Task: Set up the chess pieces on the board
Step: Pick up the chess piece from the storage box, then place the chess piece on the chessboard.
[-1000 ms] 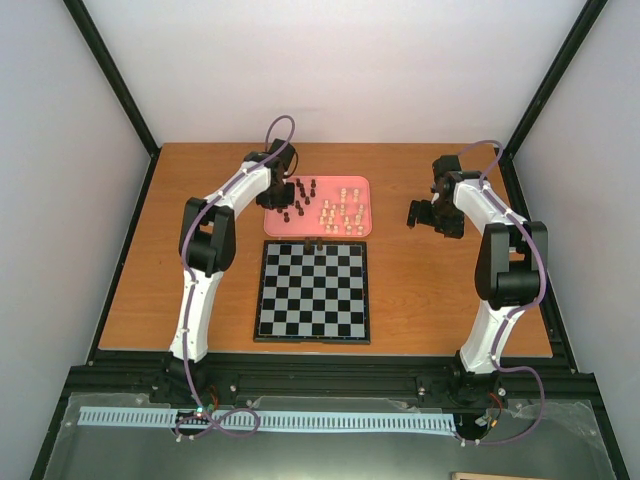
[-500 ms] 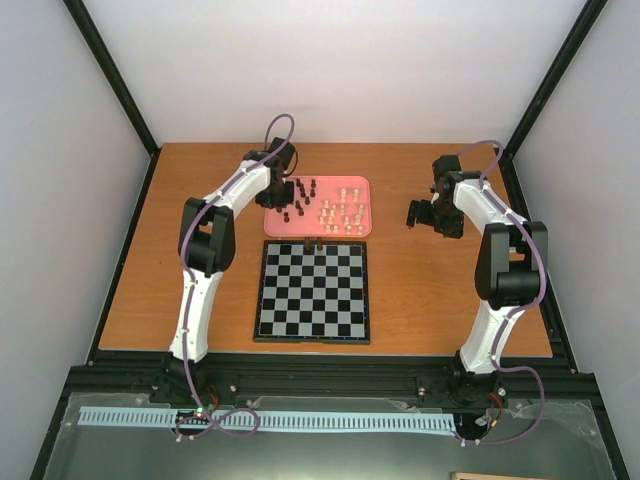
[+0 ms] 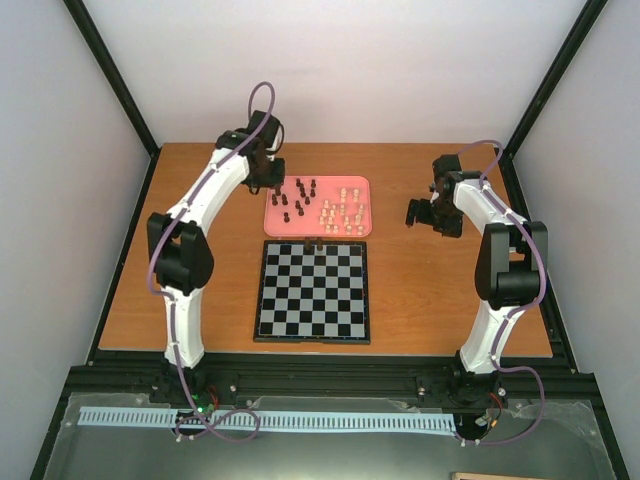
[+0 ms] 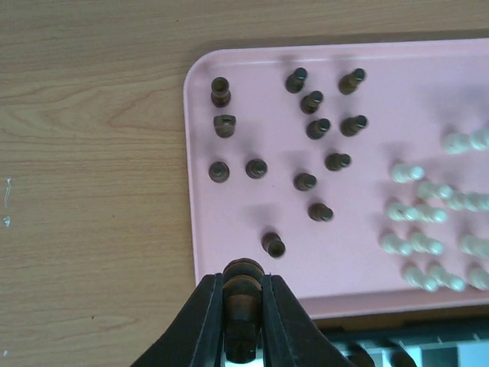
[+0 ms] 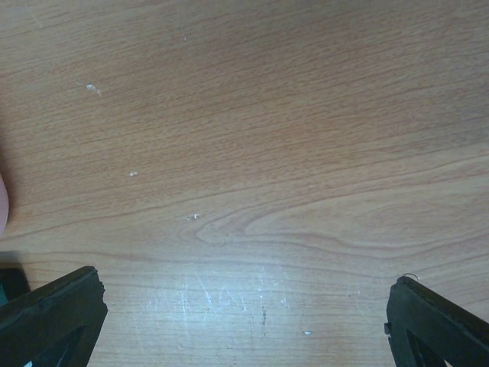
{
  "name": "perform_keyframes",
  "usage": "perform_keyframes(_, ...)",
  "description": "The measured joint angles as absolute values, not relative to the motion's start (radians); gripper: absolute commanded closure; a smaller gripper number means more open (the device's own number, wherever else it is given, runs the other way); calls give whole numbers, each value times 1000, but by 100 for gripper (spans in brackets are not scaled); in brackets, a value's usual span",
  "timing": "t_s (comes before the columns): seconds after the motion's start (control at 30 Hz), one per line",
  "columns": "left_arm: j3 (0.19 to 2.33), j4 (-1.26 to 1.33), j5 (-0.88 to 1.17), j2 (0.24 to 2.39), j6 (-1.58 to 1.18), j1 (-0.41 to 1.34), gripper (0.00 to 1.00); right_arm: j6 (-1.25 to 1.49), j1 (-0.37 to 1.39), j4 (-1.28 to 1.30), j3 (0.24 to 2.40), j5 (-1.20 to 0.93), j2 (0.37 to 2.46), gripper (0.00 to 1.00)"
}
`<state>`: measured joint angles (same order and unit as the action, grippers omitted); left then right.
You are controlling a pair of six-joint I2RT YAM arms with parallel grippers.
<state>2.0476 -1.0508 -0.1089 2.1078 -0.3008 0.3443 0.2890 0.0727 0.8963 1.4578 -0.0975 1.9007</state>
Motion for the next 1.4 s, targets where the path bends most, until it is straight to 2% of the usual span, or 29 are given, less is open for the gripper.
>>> perform_keyframes(0.27,1995,-1069,92,1974,-256,344,99,293,73,859,1415,-118,1864,0)
perform_keyframes(0.7,1973,-1072,488,1880,-195,332,99,304,73,831,1344,-128,1827,0)
perform_keyframes(1.07,1743,-1088,351,1701,-244,327,99,304,73,819,1328,-132,1811,0)
perform_keyframes(1.4,1395,-1003,162,1582,-377,331,99,306,83,818,1307,-131,1810,1)
